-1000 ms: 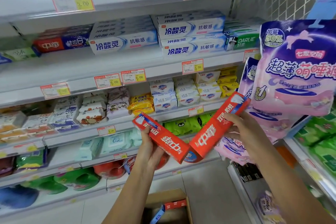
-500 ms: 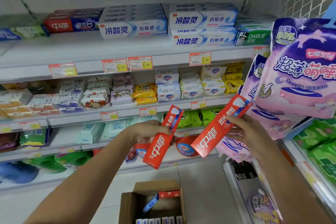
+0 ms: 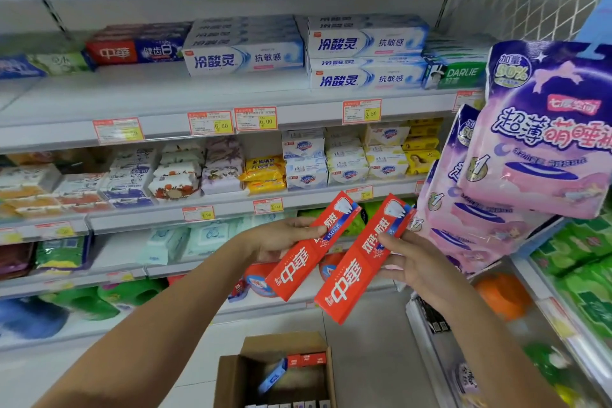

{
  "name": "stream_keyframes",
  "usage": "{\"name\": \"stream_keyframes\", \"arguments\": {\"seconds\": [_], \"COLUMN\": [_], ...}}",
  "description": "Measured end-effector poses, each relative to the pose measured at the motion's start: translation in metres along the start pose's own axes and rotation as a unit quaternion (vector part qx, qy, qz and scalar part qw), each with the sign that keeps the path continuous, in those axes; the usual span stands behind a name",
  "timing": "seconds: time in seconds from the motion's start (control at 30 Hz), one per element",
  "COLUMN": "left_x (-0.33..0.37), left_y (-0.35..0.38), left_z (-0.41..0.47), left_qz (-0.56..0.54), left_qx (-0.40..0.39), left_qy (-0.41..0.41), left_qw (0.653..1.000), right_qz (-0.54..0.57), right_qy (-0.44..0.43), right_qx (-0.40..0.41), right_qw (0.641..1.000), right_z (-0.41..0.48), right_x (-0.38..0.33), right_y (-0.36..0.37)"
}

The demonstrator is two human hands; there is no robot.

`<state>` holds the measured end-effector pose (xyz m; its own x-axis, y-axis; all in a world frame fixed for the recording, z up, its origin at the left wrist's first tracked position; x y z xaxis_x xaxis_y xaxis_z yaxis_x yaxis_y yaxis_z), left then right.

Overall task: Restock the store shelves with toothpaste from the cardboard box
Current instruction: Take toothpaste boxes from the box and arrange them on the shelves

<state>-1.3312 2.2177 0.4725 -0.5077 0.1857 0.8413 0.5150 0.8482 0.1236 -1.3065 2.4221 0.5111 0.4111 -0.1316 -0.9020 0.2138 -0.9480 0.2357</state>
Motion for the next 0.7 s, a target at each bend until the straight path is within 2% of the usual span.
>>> {"name": "stream_keyframes", "arguments": {"seconds": [0.23, 0.33, 0.47, 0.53, 0.63, 0.7], "left_x": [0.006, 0.024, 0.061, 0.083, 0.118, 0.147], "left_y": [0.017, 0.029, 0.052, 0.069, 0.083, 0.08], "left_z": [0.007, 0.004, -0.004, -0.013, -0.024, -0.031], "left_qz": [-0.009, 0.034, 0.054, 0.049, 0.068, 0.135], "left_qx": [0.052, 0.074, 0.058, 0.025, -0.008, 0.011], "left_qy": [0.0, 0.008, 0.042, 0.075, 0.127, 0.163], "left_qw": [0.999, 0.997, 0.996, 0.996, 0.989, 0.977], "right_qz": [0.003, 0.006, -0.084, -0.082, -0.045, -0.069], "right_qy": [0.012, -0.019, -0.108, -0.164, -0.247, -0.28], "right_qx": [-0.014, 0.049, 0.192, 0.239, 0.238, 0.21], "right_qw": [1.0, 0.999, 0.972, 0.954, 0.938, 0.934], "right_z": [0.006, 0.007, 0.007, 0.005, 0.001, -0.001], "right_x": [0.006, 0.0, -0.028, -0.049, -0.088, -0.121], "right_y": [0.017, 0.019, 0.018, 0.019, 0.023, 0.022]}}
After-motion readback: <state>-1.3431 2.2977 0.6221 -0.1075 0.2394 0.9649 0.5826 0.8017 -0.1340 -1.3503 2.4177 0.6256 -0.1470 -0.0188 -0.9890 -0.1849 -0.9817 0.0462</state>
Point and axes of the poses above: each hand's wrist, its own z-axis towards the middle knuckle, its own y-axis out of the palm, x = y × z, the point moved 6 cm from there along z, towards the middle knuckle, and after that the axes turned 2 degrees about z, right-handed, at the moved point
